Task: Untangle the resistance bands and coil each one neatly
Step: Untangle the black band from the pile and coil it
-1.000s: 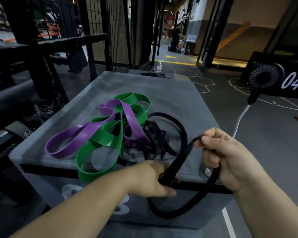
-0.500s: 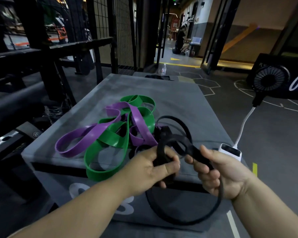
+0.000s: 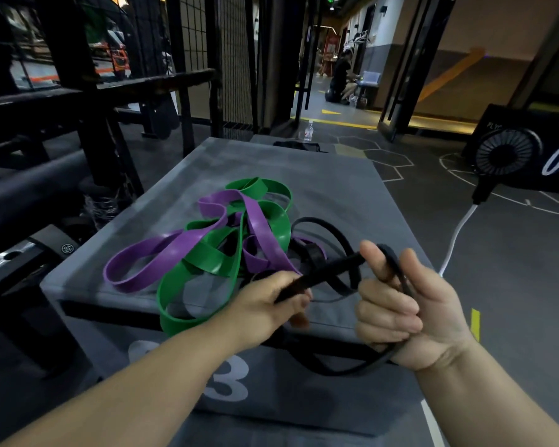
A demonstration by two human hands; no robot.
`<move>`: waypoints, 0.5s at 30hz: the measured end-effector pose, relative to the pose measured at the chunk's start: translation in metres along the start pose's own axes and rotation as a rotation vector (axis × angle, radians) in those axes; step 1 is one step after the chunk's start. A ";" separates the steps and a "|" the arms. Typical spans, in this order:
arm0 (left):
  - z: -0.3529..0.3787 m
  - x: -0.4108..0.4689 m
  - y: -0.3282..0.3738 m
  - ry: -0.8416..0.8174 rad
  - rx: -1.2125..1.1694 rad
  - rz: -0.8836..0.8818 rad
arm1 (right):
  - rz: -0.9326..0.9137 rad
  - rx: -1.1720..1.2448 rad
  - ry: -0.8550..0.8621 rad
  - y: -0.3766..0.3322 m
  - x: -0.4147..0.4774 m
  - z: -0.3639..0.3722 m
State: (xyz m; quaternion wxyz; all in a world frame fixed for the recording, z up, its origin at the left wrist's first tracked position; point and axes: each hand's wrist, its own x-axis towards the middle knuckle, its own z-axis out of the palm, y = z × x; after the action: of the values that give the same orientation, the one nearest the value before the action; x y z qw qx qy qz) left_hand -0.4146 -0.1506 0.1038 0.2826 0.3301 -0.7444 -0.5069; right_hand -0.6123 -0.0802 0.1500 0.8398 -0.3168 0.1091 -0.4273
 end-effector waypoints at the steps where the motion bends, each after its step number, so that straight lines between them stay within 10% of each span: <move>1: 0.003 0.000 -0.002 -0.057 -0.013 -0.047 | -0.023 0.010 0.011 -0.001 0.001 -0.001; 5: 0.009 -0.001 -0.007 -0.211 -0.041 -0.183 | -0.099 0.025 0.023 -0.005 0.002 -0.009; 11: 0.002 0.012 -0.008 0.205 0.114 -0.114 | -0.220 -0.034 0.072 -0.016 -0.006 -0.012; 15: 0.001 0.009 -0.019 0.076 0.414 0.020 | -0.383 0.000 0.017 -0.034 -0.016 -0.001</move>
State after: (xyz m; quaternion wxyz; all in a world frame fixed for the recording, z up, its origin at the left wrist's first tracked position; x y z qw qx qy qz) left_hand -0.4168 -0.1622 0.0869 0.2417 0.3926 -0.8248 -0.3275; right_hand -0.6443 -0.0827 0.1688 0.7420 -0.3282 0.0540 -0.5821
